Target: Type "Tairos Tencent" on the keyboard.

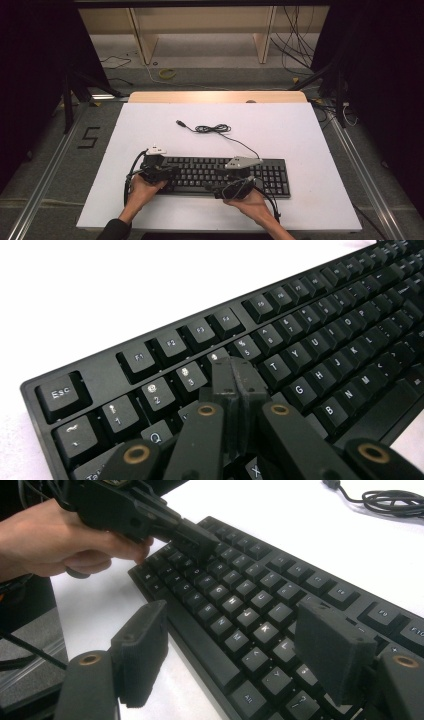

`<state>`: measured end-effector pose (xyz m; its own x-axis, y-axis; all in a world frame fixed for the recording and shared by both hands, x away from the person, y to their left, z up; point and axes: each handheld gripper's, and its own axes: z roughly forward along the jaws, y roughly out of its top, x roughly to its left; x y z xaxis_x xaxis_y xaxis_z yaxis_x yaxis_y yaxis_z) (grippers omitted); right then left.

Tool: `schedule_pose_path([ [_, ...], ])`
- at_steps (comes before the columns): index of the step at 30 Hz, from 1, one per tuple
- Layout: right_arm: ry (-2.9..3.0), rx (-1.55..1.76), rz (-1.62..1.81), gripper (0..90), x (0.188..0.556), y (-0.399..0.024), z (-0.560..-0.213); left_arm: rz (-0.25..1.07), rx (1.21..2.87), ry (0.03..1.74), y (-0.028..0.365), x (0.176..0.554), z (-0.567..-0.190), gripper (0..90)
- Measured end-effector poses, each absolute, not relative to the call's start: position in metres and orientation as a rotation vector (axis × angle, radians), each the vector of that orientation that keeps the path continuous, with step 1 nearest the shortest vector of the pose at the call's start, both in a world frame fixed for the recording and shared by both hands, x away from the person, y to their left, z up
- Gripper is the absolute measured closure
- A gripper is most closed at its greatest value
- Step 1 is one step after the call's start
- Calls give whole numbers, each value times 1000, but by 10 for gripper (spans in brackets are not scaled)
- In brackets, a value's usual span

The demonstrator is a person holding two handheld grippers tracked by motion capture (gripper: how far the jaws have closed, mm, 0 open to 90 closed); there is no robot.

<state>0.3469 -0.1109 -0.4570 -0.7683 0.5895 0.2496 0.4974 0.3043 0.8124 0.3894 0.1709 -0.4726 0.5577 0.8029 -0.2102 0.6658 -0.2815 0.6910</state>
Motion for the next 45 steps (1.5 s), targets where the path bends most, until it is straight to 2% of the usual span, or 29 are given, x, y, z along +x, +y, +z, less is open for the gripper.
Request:
schedule_pose_path([
  [18, 2460, 1020, 1473, 310, 346, -110, -457, 228, 2040, 1166, 170, 389, -475, 888],
  [29, 2462, 1026, 1471, 321, 348, -107, -460, 229, 2006, 1143, 174, 383, -469, 774],
  [37, 2466, 1022, 1468, 330, 350, -103, -460, 184, 1955, 1136, 182, 377, -464, 692],
  [41, 2471, 1018, 1469, 351, 350, -101, -460, 168, 1933, 1129, 185, 373, -462, 627],
  [45, 2480, 1016, 1455, 386, 352, -99, -460, 163, 1924, 1129, 186, 369, -460, 504],
])
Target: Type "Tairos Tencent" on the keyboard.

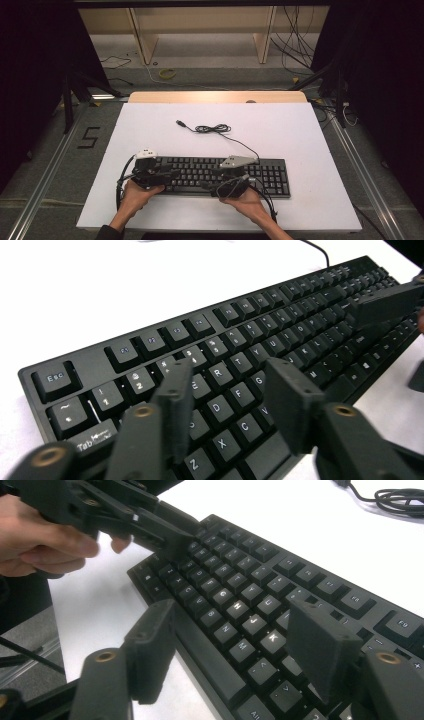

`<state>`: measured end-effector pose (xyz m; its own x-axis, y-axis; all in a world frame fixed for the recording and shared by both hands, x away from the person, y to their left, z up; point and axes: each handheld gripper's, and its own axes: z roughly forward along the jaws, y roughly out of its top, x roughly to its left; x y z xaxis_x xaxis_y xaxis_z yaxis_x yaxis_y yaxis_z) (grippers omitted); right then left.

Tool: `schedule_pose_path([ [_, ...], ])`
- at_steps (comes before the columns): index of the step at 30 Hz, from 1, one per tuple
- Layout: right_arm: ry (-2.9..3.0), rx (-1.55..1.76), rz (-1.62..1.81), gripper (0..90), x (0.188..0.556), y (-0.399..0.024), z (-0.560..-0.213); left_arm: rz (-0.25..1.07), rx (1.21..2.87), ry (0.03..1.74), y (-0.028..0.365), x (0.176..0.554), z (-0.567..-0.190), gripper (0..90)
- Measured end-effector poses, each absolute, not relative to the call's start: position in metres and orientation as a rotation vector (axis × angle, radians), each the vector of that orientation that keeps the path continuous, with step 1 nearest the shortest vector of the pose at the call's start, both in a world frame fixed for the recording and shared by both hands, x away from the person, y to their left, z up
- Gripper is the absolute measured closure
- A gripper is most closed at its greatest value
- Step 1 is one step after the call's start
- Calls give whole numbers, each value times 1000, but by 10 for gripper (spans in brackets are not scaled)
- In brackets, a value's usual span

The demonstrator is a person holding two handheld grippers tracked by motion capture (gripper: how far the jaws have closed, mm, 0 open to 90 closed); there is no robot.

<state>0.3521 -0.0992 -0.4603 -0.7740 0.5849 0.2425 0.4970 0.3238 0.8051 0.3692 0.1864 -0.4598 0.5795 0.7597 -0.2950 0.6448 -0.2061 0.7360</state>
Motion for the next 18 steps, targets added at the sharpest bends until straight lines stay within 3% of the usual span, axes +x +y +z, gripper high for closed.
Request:
schedule_pose_path([
  [4, 2487, 1022, 1450, 426, 354, -98, -462, 149, 1897, 1128, 188, 366, -457, 455],
  [18, 2511, 1055, 1413, 729, 363, -87, -466, 177, 1836, 1103, 198, 349, -454, 350],
])
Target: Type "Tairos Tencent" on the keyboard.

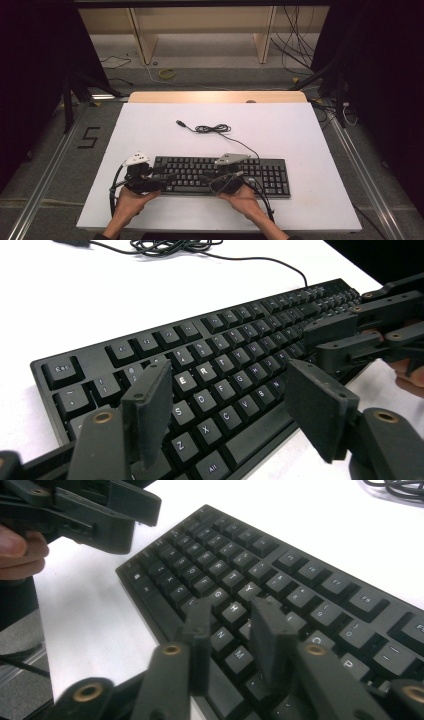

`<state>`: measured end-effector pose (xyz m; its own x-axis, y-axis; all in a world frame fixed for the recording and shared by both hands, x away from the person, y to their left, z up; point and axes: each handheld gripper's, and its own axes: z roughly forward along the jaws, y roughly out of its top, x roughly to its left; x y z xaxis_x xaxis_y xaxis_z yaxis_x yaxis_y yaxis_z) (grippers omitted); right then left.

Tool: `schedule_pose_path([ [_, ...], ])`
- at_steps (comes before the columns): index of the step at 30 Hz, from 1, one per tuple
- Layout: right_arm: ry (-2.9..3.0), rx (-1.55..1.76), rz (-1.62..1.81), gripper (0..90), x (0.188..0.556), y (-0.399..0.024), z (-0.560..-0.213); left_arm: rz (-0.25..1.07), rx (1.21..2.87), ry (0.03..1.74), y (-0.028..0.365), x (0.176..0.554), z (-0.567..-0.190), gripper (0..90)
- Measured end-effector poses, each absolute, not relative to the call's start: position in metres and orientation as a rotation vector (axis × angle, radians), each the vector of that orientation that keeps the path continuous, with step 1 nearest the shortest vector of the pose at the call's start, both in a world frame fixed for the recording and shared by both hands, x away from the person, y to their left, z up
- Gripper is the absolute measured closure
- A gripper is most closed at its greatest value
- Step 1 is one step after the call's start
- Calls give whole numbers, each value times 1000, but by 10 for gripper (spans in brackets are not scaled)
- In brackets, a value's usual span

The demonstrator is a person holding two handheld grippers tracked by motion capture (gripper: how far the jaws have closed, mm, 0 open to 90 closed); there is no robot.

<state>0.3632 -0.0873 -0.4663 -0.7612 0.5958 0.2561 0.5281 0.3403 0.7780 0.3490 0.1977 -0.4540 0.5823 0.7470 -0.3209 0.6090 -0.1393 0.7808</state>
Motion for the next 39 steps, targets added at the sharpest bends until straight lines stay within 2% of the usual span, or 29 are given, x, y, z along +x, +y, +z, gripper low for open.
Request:
schedule_pose_path([
  [6, 2530, 1045, 1393, 845, 365, -80, -468, 178, 1832, 1106, 200, 344, -456, 329],
  [11, 2544, 1047, 1366, 896, 367, -74, -470, 179, 1817, 1106, 203, 340, -457, 325],
  [39, 2586, 1034, 1240, 900, 369, -60, -484, 199, 1802, 1076, 207, 332, -461, 257],
])
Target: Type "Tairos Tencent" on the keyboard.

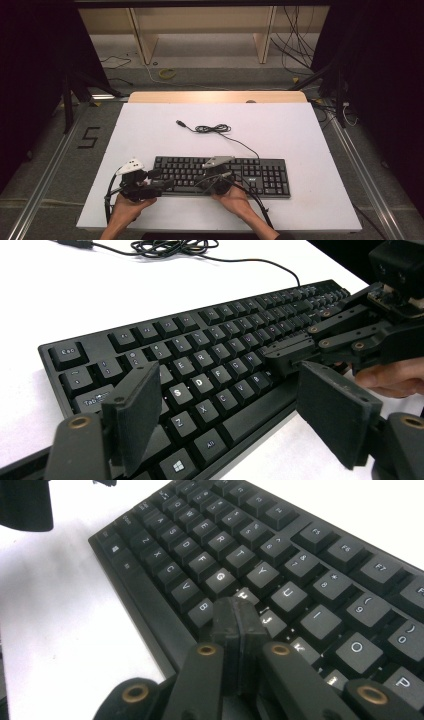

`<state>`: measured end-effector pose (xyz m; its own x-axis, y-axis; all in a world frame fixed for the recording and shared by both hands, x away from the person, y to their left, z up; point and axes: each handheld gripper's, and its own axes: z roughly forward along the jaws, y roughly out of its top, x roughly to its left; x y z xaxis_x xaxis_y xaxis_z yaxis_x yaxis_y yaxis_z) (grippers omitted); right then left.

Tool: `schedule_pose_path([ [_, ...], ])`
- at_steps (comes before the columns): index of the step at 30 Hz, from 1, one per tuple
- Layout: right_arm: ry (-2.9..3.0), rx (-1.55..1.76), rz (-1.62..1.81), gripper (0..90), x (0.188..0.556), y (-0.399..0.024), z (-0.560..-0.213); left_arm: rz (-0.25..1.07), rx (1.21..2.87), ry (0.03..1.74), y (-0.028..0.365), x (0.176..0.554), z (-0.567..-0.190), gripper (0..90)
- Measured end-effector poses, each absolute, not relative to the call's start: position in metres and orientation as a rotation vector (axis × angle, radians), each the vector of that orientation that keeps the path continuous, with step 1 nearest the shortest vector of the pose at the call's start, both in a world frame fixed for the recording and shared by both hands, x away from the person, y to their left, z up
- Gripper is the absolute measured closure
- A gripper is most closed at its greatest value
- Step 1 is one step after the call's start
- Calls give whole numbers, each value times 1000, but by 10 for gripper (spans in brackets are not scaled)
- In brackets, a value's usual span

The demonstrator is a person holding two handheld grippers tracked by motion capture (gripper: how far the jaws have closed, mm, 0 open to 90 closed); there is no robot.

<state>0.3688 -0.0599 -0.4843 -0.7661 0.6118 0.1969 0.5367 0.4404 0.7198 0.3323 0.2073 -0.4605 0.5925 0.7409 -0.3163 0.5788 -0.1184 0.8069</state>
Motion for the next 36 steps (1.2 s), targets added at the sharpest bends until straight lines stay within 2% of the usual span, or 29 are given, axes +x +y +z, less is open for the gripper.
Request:
schedule_pose_path([
  [10, 2572, 1064, 1265, 893, 368, -62, -482, 202, 1807, 1075, 207, 333, -462, 260],
  [11, 2565, 1070, 1284, 859, 368, -63, -480, 203, 1808, 1076, 207, 333, -462, 261],
  [18, 2508, 1101, 1378, 793, 370, -76, -468, 205, 1816, 1072, 204, 333, -463, 277],
  [21, 2499, 1105, 1397, 727, 371, -81, -465, 203, 1819, 1069, 204, 334, -463, 300],
  [24, 2484, 1106, 1416, 654, 372, -86, -463, 205, 1825, 1068, 203, 334, -463, 341],
  [28, 2475, 1098, 1425, 534, 371, -90, -460, 206, 1835, 1074, 201, 336, -463, 442],
  [32, 2456, 1091, 1435, 450, 370, -95, -458, 212, 1854, 1066, 198, 337, -463, 551],
  [36, 2444, 1084, 1438, 405, 368, -97, -456, 206, 1876, 1048, 190, 340, -463, 650],
])
